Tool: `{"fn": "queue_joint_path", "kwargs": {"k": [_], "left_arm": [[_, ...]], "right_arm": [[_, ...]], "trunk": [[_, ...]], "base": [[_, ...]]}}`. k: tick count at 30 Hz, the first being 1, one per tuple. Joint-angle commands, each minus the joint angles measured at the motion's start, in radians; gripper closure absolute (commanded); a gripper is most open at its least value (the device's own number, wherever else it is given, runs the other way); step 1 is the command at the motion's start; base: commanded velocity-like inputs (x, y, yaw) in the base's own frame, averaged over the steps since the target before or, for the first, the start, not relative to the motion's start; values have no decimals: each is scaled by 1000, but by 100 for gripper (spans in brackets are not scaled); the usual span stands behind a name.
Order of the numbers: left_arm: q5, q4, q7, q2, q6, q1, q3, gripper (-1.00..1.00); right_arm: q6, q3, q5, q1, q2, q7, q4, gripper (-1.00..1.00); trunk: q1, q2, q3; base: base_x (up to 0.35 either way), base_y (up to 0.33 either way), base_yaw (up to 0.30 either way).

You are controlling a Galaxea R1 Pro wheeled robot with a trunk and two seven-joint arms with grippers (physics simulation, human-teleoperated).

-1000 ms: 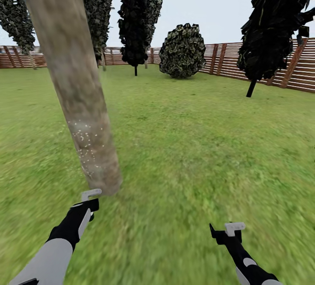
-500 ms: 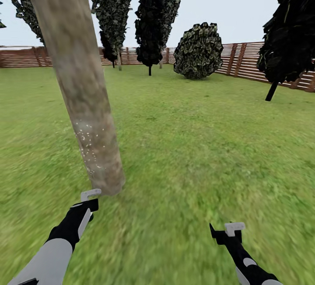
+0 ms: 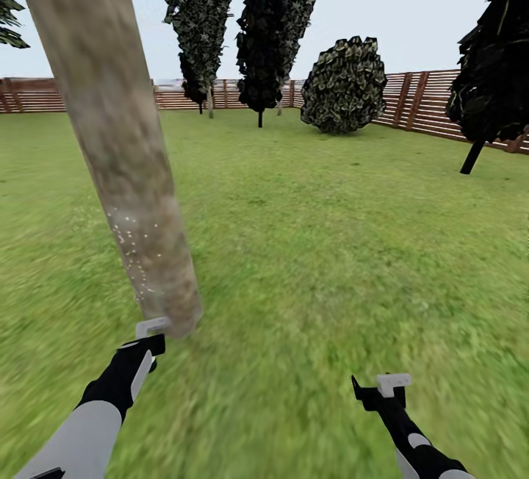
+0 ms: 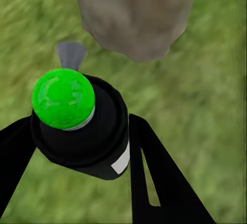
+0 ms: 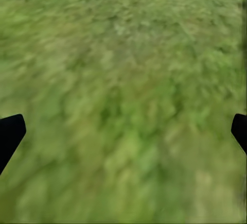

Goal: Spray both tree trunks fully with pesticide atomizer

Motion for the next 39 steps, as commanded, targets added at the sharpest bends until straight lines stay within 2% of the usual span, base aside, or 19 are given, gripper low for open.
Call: {"fn": "queue_joint_path", "kwargs": {"k": [1, 6, 14, 23, 35, 39], "left_arm": [[0, 0, 0, 0, 0, 0, -1, 100], [2, 0, 0, -1, 0, 0, -3, 100], [2, -1, 0, -1, 0, 0, 0, 100], [1, -2, 0, 0, 2, 0, 3, 100], [3, -2, 0, -2, 0, 0, 2, 100], [4, 0, 0, -3, 0, 0, 0, 100]], "right_arm": [[0, 0, 0, 0, 0, 0, 0, -100], [0, 0, 0, 0, 0, 0, -1, -100], [0, 0, 0, 0, 0, 0, -1, -100], [0, 0, 0, 0, 0, 0, -1, -100], [0, 0, 0, 0, 0, 0, -1, -100], [0, 0, 0, 0, 0, 0, 0, -100]], "trunk": [[0, 0, 0], [0, 0, 0], [0, 0, 0], [0, 0, 0], [0, 0, 0], [0, 0, 0]], "base": [[30, -267, 0], [6, -269, 93], [31, -267, 251], [232, -191, 261], [206, -209, 32], [159, -237, 255]]}}
